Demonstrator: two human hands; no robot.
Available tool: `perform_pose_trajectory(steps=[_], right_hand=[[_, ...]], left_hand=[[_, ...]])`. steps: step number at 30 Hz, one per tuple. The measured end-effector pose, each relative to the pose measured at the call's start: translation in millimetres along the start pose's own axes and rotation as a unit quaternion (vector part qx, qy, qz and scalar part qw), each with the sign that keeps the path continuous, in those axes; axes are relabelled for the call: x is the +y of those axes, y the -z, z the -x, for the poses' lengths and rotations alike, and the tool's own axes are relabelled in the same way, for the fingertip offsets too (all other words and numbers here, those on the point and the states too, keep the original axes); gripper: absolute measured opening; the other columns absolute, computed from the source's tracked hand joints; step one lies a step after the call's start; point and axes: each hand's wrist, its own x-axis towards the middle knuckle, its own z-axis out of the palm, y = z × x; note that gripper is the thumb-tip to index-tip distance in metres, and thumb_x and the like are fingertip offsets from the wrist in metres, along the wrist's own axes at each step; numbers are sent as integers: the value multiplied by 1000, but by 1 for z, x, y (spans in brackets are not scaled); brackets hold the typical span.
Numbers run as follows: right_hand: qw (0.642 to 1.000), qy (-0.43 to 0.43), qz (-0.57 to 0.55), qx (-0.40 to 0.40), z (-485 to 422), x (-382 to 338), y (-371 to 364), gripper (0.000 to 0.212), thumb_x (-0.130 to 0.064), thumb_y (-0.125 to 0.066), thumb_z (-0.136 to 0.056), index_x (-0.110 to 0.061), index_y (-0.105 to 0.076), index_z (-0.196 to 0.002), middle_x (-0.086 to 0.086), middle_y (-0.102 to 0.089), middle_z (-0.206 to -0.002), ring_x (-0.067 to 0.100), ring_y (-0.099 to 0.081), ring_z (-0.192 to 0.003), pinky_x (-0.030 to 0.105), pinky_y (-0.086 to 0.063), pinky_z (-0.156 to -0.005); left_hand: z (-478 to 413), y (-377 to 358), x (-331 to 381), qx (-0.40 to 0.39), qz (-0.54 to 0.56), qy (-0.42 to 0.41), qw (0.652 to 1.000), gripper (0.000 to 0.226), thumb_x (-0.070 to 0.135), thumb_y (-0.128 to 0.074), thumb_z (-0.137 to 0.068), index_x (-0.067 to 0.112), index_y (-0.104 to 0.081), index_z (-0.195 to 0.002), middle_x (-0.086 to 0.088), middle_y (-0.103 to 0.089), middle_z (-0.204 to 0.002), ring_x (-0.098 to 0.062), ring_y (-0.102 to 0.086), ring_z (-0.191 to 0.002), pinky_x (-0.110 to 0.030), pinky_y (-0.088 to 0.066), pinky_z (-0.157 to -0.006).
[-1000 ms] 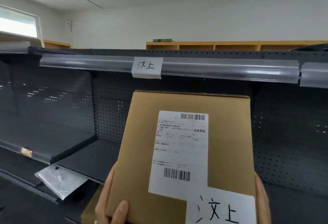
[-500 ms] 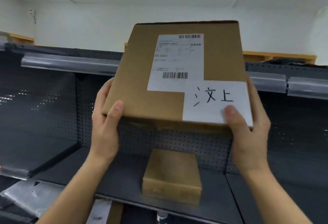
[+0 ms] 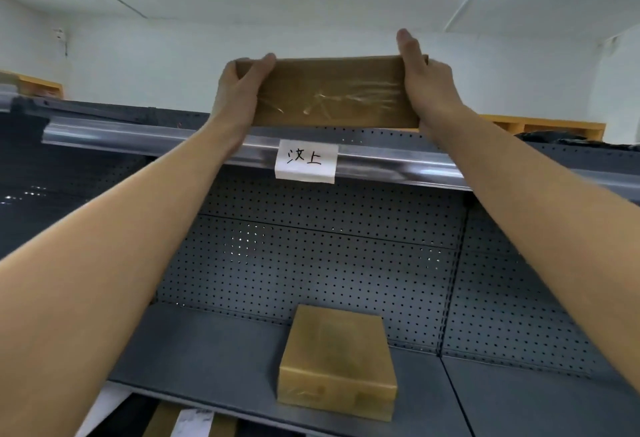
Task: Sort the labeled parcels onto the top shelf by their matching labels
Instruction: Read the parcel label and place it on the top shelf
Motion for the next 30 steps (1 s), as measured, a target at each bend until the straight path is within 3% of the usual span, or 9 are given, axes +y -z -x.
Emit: perform_pose_trajectory(steps=[4,7,10,16,19,21,23,26,30], right_hand=[[997,-71,-9,-35,-19,16,-14,82,-74,-48,-85,-10,-45,-136,3,-61,-111,17,-59,-94,37,-47,-92],[993,-91,-10,-69,-30,35,-19,90,-69,-66,-77,-5,-47,-137,8,-64,-122,22,-63,-105,36,-52,-94],[987,-109,-5,-120,-40,45,-19,90,-59,-79,-71,-1,-48,-134,11,-63,-125,23,-64,-109,33,-55,-91],[974,-134,81,-167,-75,67,-11,120,-69,-92,-26,-3,-60,-122,16,-71,-122,35,-68,-114,55,-53,-99],[980,-122,74,-141,-80,76,-13,130,-68,-92,-18,-1,-58,-124,15,-71,-119,32,-70,-108,48,-58,-92],[981,-118,84,-127,-67,65,-18,122,-65,-92,-28,1,-56,-124,14,-69,-116,30,-70,-105,44,-60,-89],[979,-103,142,-106,-59,59,-22,96,-64,-85,-56,1,-53,-119,10,-66,-108,26,-67,-97,39,-58,-80],[964,-61,256,-46,-53,61,-31,65,-61,-66,-84,-7,-47,-114,7,-56,-104,23,-56,-93,30,-42,-68],[958,78,269,55,-29,66,-35,61,-47,-54,-97,-7,-47,-142,11,-55,-141,24,-51,-127,25,-38,-96]], left_hand=[[-24,-3,-19,-19,-56,20,998,70,51,-70,-80,14,-45,-133,-1,-61,-120,-14,-62,-103,-37,-53,-95],[-37,-1,-33,-46,-104,39,993,76,51,-69,-82,9,-39,-137,-5,-59,-126,-14,-62,-100,-33,-52,-92],[-51,4,-40,-55,-192,38,979,84,61,-66,-78,6,-40,-137,-9,-59,-128,-25,-60,-110,-43,-49,-99],[-62,0,-47,-87,-319,49,943,73,61,-65,-80,0,-55,-118,-15,-66,-113,-33,-63,-102,-45,-49,-94],[-64,-4,-55,-57,-347,52,935,78,65,-68,-75,1,-56,-117,-17,-64,-116,-35,-60,-105,-45,-50,-92],[-64,-10,-56,-26,-363,51,930,79,64,-71,-73,1,-55,-117,-17,-61,-120,-34,-58,-107,-41,-48,-86],[-62,-16,-58,-2,-384,44,922,75,61,-72,-74,1,-56,-117,-14,-59,-117,-32,-56,-102,-40,-46,-81],[-54,-26,-61,54,-423,24,904,71,59,-69,-78,3,-55,-119,-16,-60,-120,-34,-59,-105,-40,-44,-77],[-23,-30,-62,113,-397,-74,908,64,47,-54,-93,8,-42,-142,-11,-50,-143,-26,-45,-132,-32,-37,-100]])
